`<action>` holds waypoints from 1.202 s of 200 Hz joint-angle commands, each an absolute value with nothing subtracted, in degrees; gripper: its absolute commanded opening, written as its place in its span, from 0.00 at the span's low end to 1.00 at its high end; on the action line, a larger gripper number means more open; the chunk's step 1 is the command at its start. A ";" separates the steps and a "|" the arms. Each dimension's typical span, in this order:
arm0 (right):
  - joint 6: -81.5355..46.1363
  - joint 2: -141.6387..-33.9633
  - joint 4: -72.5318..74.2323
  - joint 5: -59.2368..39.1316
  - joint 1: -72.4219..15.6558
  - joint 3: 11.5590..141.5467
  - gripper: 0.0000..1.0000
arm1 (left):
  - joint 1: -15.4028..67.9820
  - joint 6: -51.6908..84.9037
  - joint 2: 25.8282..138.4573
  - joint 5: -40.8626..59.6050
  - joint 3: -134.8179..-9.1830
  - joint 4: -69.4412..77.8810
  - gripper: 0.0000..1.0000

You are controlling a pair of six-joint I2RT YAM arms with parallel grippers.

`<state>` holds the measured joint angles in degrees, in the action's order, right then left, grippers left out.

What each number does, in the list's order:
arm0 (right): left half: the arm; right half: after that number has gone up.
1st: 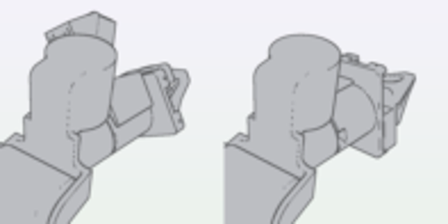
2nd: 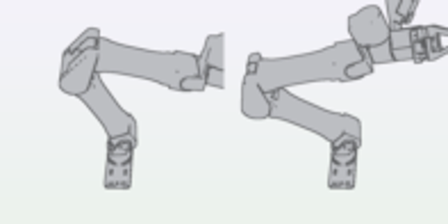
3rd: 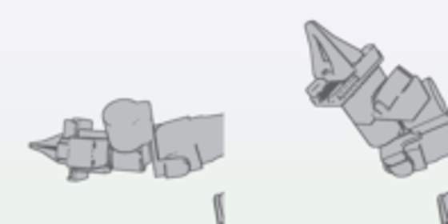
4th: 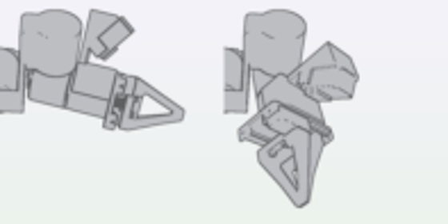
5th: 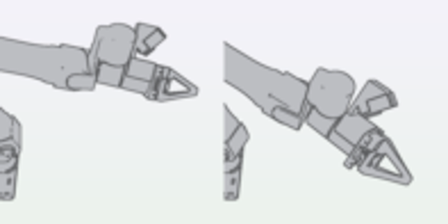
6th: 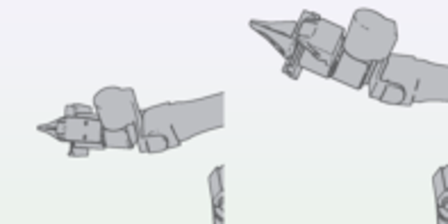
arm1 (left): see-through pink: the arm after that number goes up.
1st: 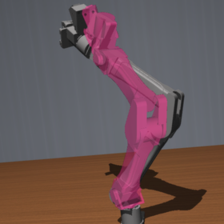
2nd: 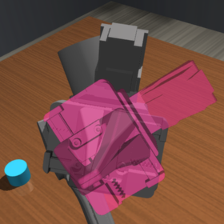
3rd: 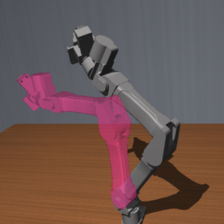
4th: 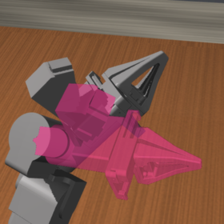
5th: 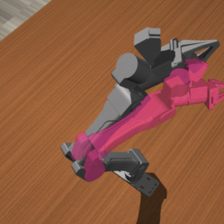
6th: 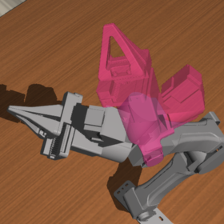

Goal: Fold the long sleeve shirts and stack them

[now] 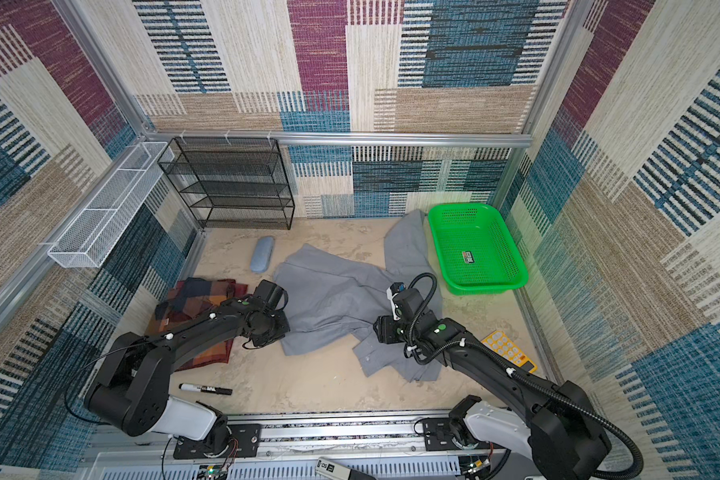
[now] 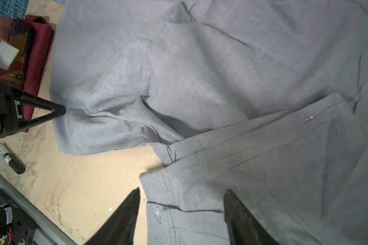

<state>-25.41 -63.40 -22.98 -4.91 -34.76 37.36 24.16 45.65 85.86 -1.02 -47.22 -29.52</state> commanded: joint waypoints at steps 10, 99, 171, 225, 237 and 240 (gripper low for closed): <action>-25.40 -63.19 -22.12 -4.47 -34.80 36.62 0.64 | 24.12 39.23 85.30 -2.19 -55.31 -38.02 0.00; -24.54 -66.81 -17.81 -6.24 -35.04 35.07 0.64 | 25.10 18.51 85.00 -12.79 -69.67 -73.40 0.15; -32.17 -69.30 -27.70 3.14 -52.28 38.89 0.67 | 25.13 26.32 81.37 0.47 -67.52 -65.39 0.51; -33.83 -77.34 -29.07 9.23 -59.93 40.44 0.66 | 24.98 26.10 85.86 1.98 -65.61 -57.87 0.50; -34.18 -79.53 -29.43 10.69 -60.89 40.78 0.63 | 24.95 25.73 86.12 1.44 -65.18 -56.77 0.50; -34.19 -79.90 -29.50 11.07 -61.06 40.89 0.63 | 24.96 25.67 86.13 1.25 -64.97 -56.39 0.50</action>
